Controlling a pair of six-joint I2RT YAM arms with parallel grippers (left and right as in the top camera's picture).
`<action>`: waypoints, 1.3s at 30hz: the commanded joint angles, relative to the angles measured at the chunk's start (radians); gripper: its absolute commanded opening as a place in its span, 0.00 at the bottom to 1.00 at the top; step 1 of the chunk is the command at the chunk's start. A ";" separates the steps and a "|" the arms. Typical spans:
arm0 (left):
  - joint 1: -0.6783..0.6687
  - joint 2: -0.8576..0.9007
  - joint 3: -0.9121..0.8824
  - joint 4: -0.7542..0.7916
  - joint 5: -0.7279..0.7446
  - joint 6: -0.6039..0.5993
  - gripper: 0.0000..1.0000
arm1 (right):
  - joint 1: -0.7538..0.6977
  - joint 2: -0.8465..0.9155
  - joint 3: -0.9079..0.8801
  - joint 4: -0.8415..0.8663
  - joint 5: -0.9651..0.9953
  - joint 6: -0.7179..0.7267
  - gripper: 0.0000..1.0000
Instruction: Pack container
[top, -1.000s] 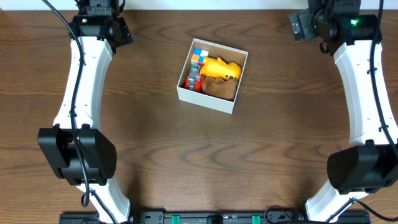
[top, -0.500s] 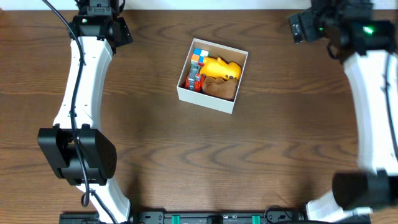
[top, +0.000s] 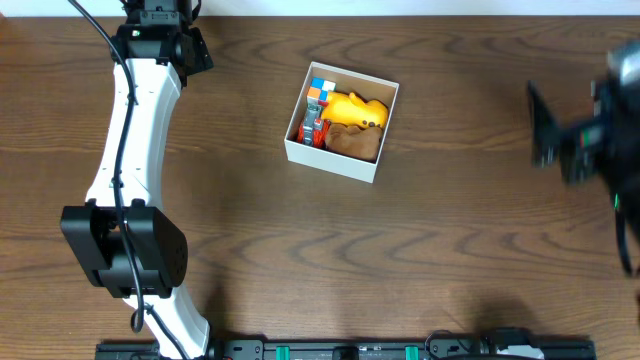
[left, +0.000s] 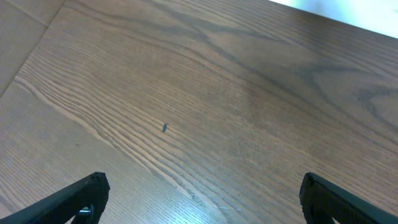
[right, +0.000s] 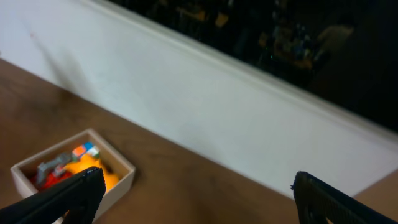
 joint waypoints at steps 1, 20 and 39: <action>0.001 -0.003 0.005 0.000 -0.002 -0.002 0.98 | -0.023 -0.116 -0.153 0.011 -0.011 0.101 0.99; 0.001 -0.003 0.005 0.000 -0.002 -0.002 0.98 | -0.103 -0.776 -1.207 0.584 0.014 0.184 0.99; 0.001 -0.003 0.005 0.000 -0.002 -0.002 0.98 | -0.095 -0.956 -1.630 0.923 0.079 0.241 0.99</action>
